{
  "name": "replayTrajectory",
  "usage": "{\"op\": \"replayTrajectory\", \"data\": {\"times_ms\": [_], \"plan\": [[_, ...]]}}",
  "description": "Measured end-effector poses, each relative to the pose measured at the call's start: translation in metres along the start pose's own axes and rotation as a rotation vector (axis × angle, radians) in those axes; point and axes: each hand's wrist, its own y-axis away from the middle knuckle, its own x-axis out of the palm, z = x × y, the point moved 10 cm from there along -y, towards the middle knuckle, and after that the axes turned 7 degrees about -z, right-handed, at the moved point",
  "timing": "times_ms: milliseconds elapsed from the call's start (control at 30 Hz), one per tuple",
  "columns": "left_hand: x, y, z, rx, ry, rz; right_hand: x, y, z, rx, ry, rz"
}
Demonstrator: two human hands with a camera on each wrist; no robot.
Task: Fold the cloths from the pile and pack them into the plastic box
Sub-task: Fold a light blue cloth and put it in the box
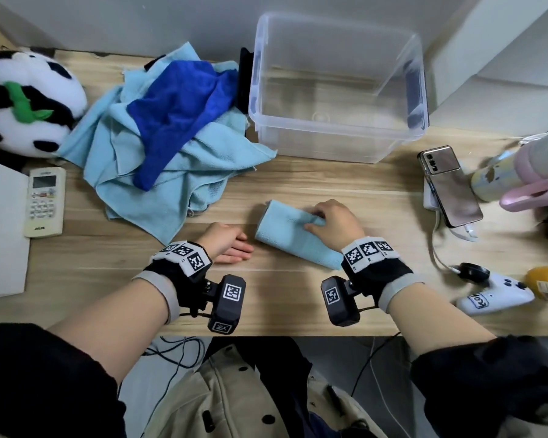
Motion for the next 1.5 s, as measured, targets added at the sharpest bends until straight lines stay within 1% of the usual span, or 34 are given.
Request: {"op": "replayTrajectory", "data": {"times_ms": [100,267,333,400,433,467,567,667,700,733,800,867,967,1033,1067,1133,1200,1233,1267,1367,1433,1500], "plan": [[0.011,0.003,-0.001,0.001,0.021,0.053,0.005,0.000,-0.007,0.083,-0.062,0.010],[0.028,0.007,-0.006,0.000,0.177,0.117,0.027,0.008,-0.015,0.227,-0.189,0.133],[0.035,0.007,-0.009,0.019,0.192,0.156,0.042,0.016,-0.011,0.250,-0.345,0.217],[0.039,0.008,-0.012,0.052,0.201,0.161,0.053,0.027,-0.003,0.303,-0.533,0.301],[0.040,0.010,-0.016,0.072,0.216,0.159,0.054,0.032,0.002,0.320,-0.606,0.317],[0.041,0.013,-0.019,0.090,0.231,0.166,0.054,0.034,0.005,0.328,-0.659,0.304],[0.041,0.019,-0.033,0.162,0.247,0.212,0.039,0.030,0.007,0.346,-0.744,0.175],[0.032,0.031,-0.061,0.277,0.246,0.230,0.025,0.029,0.015,0.427,-0.994,0.124],[0.029,0.036,-0.073,0.316,0.243,0.241,0.018,0.029,0.022,0.424,-1.078,0.126],[0.026,0.042,-0.086,0.362,0.234,0.248,0.009,0.028,0.032,0.387,-1.127,0.132],[0.019,0.051,-0.113,0.449,0.201,0.254,-0.016,0.022,0.051,0.251,-1.136,0.116],[0.010,0.057,-0.141,0.515,0.183,0.243,-0.047,0.012,0.066,0.135,-1.096,0.047],[-0.001,0.066,-0.184,0.585,0.206,0.226,-0.092,-0.008,0.082,0.056,-1.086,-0.068],[-0.011,0.068,-0.210,0.588,0.255,0.194,-0.120,-0.025,0.088,0.048,-1.098,-0.137],[-0.018,0.066,-0.221,0.579,0.285,0.151,-0.133,-0.035,0.089,0.055,-1.101,-0.171],[-0.038,0.056,-0.237,0.584,0.323,-0.001,-0.152,-0.058,0.083,0.098,-1.127,-0.221],[-0.059,0.042,-0.251,0.625,0.261,-0.183,-0.164,-0.081,0.076,0.190,-1.171,-0.225],[-0.065,0.035,-0.255,0.642,0.220,-0.242,-0.167,-0.093,0.072,0.245,-1.197,-0.205],[-0.068,0.028,-0.258,0.648,0.185,-0.266,-0.168,-0.103,0.071,0.296,-1.202,-0.165],[-0.066,0.011,-0.263,0.639,0.075,-0.282,-0.166,-0.126,0.074,0.428,-1.142,-0.030],[-0.063,0.006,-0.268,0.680,-0.003,-0.294,-0.159,-0.136,0.077,0.478,-1.121,0.079],[-0.058,0.006,-0.275,0.741,-0.083,-0.290,-0.151,-0.143,0.079,0.503,-1.019,0.161]]}}
